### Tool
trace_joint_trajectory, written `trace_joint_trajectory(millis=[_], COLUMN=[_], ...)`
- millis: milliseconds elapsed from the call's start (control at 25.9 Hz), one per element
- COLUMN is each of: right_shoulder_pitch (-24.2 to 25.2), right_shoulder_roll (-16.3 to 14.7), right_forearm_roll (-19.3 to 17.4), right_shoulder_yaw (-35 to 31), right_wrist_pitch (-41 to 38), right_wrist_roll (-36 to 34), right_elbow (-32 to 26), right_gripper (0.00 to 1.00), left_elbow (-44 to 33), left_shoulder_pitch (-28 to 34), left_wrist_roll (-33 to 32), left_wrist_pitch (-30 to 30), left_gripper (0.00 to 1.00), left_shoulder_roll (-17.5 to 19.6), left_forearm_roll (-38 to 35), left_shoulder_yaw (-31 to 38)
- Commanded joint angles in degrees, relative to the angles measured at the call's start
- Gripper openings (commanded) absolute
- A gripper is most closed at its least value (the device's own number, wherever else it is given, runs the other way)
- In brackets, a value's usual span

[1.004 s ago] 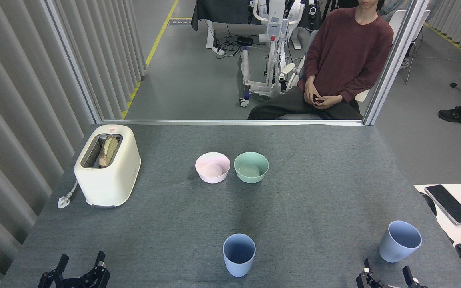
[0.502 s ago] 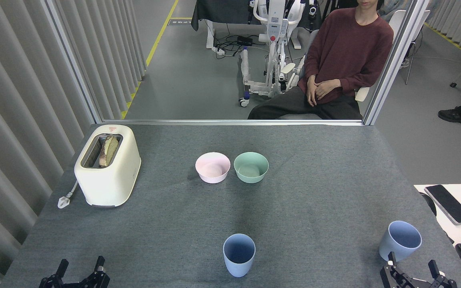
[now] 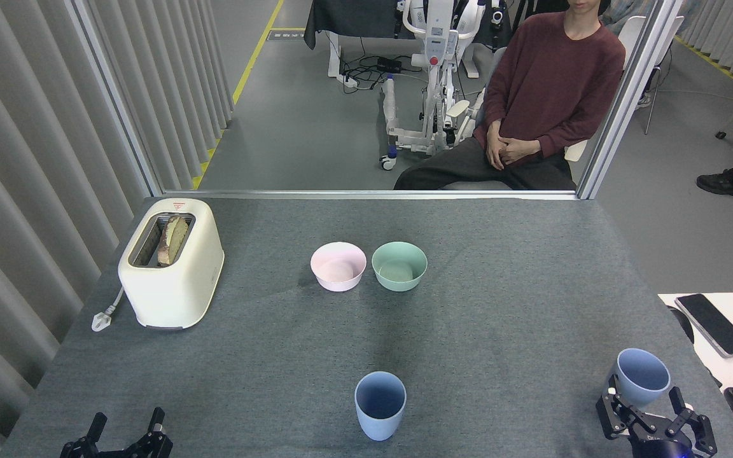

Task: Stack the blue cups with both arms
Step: 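Reach the right gripper to the other blue cup and grasp it, then lift the blue cup with the right gripper over the placed cup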

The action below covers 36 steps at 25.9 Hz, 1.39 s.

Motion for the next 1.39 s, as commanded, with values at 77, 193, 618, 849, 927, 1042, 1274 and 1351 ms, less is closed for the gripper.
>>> trace_joint_trajectory(millis=[77,193,618,849,927,1042,1274,1351], right_shoulder_pitch=[-3.54,-4.42,12.72,10.79,10.35,10.44,11.84,11.93], right_shoulder_roll=[-0.13,-0.13,3.03,14.98,18.41,19.11,19.11,19.11], right_forearm_roll=[0.12,0.74,0.91,16.91,21.13,21.74,21.48,21.31], right_shoulder_yaw=[1.69,1.69,14.09,31.84,34.30,36.76,35.18,32.37], right_wrist_pitch=[0.42,1.21,-6.96,-6.61,-6.70,-6.26,-6.26,-6.17], right_wrist_roll=[-1.28,-1.99,-1.20,3.37,3.64,5.83,6.71,7.42], right_elbow=[5.05,7.07,-32.75,-36.17,-35.82,-35.38,-34.86,-34.33], right_gripper=[1.00,0.94,0.41,0.42,0.42,0.42,0.43,0.43], left_elbow=[0.16,0.16,-0.01,0.08,-0.10,-0.10,-0.01,-0.01], left_shoulder_pitch=[-0.17,-0.34,-0.52,0.01,0.10,0.10,0.10,0.10], left_wrist_roll=[0.03,0.03,0.03,0.38,0.38,0.38,0.38,0.56], left_wrist_pitch=[0.10,0.10,0.19,0.19,0.19,0.19,0.19,0.19], left_gripper=[1.00,1.00,1.00,1.00,1.00,1.00,1.00,1.00], left_shoulder_roll=[0.02,0.02,-0.16,-0.25,-0.16,-0.16,-0.16,-0.16], left_forearm_roll=[-0.10,-0.19,-0.54,-0.45,-0.45,-0.36,-0.36,-0.36], left_shoulder_yaw=[0.02,-0.07,0.02,-0.07,0.02,0.02,0.10,0.02])
